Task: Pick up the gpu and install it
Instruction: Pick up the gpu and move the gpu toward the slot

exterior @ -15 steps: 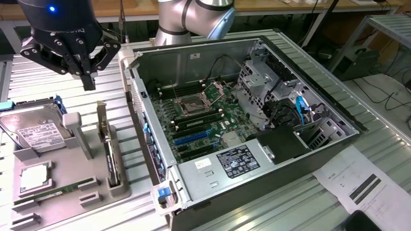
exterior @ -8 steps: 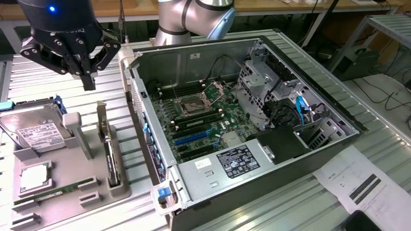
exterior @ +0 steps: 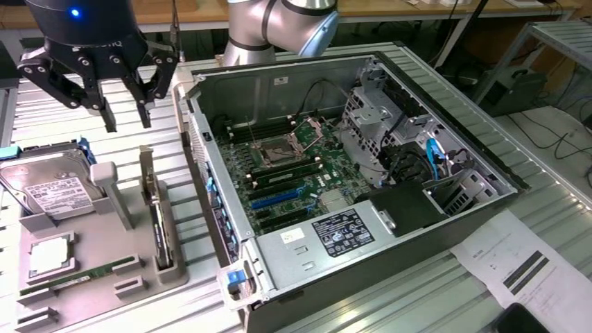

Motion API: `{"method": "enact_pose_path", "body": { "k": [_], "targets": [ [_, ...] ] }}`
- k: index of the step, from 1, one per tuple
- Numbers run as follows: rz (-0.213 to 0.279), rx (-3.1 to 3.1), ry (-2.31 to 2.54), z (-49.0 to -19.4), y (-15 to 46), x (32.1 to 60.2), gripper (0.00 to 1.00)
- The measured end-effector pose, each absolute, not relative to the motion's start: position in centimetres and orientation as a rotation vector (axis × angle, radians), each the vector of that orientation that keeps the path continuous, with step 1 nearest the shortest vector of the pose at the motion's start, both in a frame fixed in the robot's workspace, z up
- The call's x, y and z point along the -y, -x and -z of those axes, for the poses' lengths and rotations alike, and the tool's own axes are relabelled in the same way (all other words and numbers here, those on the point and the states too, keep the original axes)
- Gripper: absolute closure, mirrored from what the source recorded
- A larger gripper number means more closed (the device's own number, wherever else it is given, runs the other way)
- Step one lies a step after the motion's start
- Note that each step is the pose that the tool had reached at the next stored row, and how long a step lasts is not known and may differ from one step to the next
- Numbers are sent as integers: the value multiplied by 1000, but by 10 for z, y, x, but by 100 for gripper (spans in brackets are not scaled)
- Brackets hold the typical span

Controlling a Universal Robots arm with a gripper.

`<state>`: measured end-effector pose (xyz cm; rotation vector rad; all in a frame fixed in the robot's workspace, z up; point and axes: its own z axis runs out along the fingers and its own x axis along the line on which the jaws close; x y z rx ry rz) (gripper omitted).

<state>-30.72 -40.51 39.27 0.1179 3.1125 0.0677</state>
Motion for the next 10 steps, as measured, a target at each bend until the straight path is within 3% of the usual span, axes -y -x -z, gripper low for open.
{"method": "enact_pose_path", "body": {
  "k": [1,3,4,10],
  "targets": [
    [-68,-3113,-118,-393,307,405,52],
    [-68,-3113,-108,-393,307,407,52],
    [-68,-3113,-97,-392,307,408,46],
    [-69,-3115,-55,-388,307,431,46]
  ]
}}
